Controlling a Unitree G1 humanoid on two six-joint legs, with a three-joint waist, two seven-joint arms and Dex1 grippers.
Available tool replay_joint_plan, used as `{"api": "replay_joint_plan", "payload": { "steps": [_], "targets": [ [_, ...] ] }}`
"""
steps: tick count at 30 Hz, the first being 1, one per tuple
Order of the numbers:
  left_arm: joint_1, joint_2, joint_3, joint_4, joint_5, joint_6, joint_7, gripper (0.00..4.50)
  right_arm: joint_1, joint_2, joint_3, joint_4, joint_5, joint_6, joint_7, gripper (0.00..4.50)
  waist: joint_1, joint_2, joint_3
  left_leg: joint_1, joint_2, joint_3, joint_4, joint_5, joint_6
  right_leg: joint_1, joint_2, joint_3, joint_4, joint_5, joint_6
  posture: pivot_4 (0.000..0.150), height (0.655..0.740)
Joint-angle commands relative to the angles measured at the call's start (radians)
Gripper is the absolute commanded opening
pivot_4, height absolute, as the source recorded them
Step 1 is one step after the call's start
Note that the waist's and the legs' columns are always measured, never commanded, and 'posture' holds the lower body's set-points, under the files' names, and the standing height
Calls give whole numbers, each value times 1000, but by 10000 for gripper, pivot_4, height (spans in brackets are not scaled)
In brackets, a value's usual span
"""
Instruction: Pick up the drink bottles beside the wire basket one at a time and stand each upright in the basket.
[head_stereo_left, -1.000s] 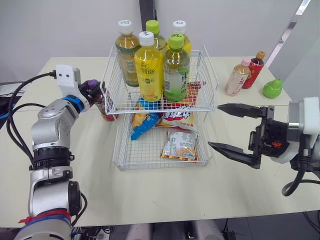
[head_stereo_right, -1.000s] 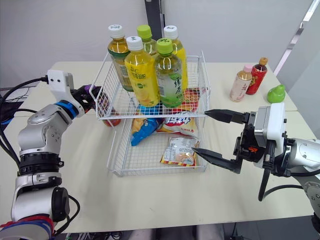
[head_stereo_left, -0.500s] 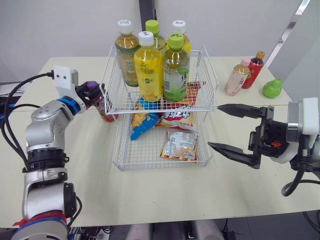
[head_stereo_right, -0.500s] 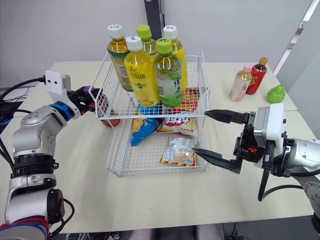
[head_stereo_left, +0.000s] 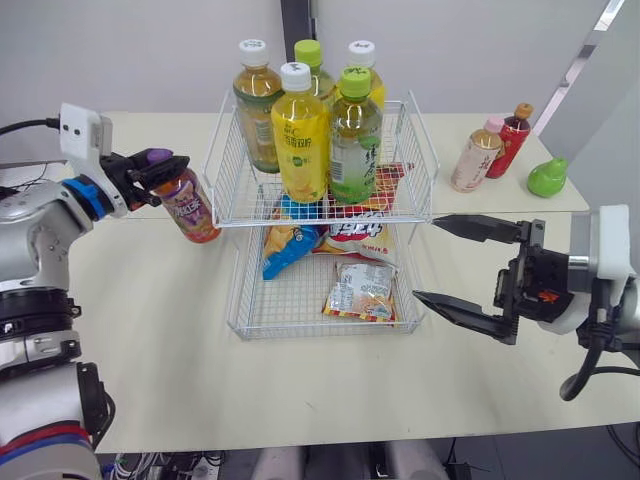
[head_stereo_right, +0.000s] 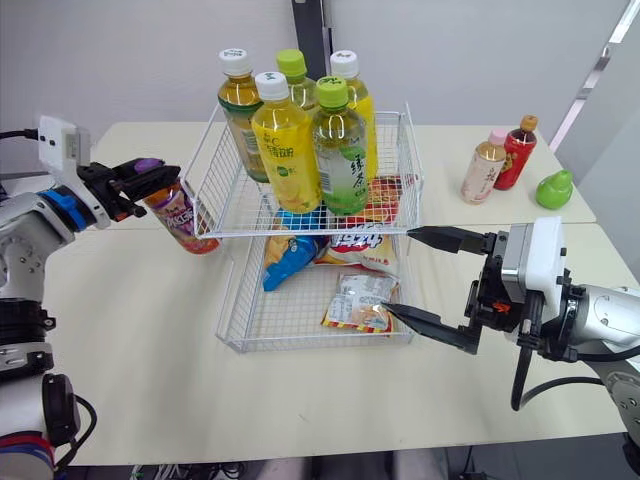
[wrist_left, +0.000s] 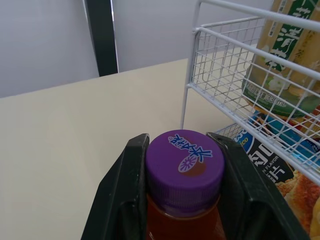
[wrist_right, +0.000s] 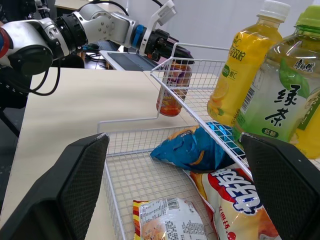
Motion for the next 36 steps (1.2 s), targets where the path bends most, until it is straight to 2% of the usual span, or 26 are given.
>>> {"api": "replay_joint_plan", "payload": {
  "steps": [1, 7, 10, 12, 18, 25, 32, 36],
  "targets": [
    [-39, 82, 58, -76, -40, 23, -39, 13601, -11, 5, 3, -16, -21, -38, 8, 45000, -1, 0, 0, 0, 0, 0, 0, 0, 0, 0, 0, 0, 0, 0, 0, 1500, 7400],
    [-72, 176, 77, -86, -71, 89, -79, 13601, -33, 14, 34, 21, -55, -61, 35, 45000, -1, 0, 0, 0, 1, 0, 0, 0, 0, 0, 1, 0, 0, 0, 0, 1500, 7400],
    [-129, 243, 70, -65, -85, 139, -117, 13601, -255, 82, 220, 41, -107, 17, -61, 45000, -11, 0, 1, 0, 1, 0, 0, 0, 0, -1, 1, 0, 1, 0, 0, 1500, 7400],
    [-162, 282, 54, -55, -85, 167, -154, 13601, -321, 104, 257, 54, -125, 35, -75, 45000, -16, 0, 1, 0, 1, 0, 0, 1, -1, -2, 2, -1, 1, 0, -1, 1500, 7400],
    [-404, 370, -63, 23, -71, 249, -267, 13601, -370, 104, 248, 106, -114, 31, -25, 45000, -6, -1, 1, -3, 0, -3, -1, 1, -1, -2, 2, -3, -1, -1, -1, 1500, 7400],
    [-715, 361, -195, 150, -27, 350, -367, 13601, -384, 110, 182, 117, 37, 65, 7, 45000, -10, -1, 1, -2, 0, -3, 0, 1, -1, -2, 2, -3, 1, -1, -1, 1500, 7400],
    [-945, 274, -295, 257, 25, 422, -453, 13601, -267, 87, 135, 101, 15, 20, 72, 45000, -12, -1, 1, -3, 0, -4, 0, 1, -1, -2, 3, -3, 1, -2, -1, 1500, 7400],
    [-1009, 211, -348, 270, 55, 433, -510, 13601, -239, 86, 134, 89, 0, 10, 71, 45000, -13, -1, 1, -3, 0, -4, 0, 1, -1, -2, 2, -3, 1, -4, 3, 1500, 7400]
  ]
}}
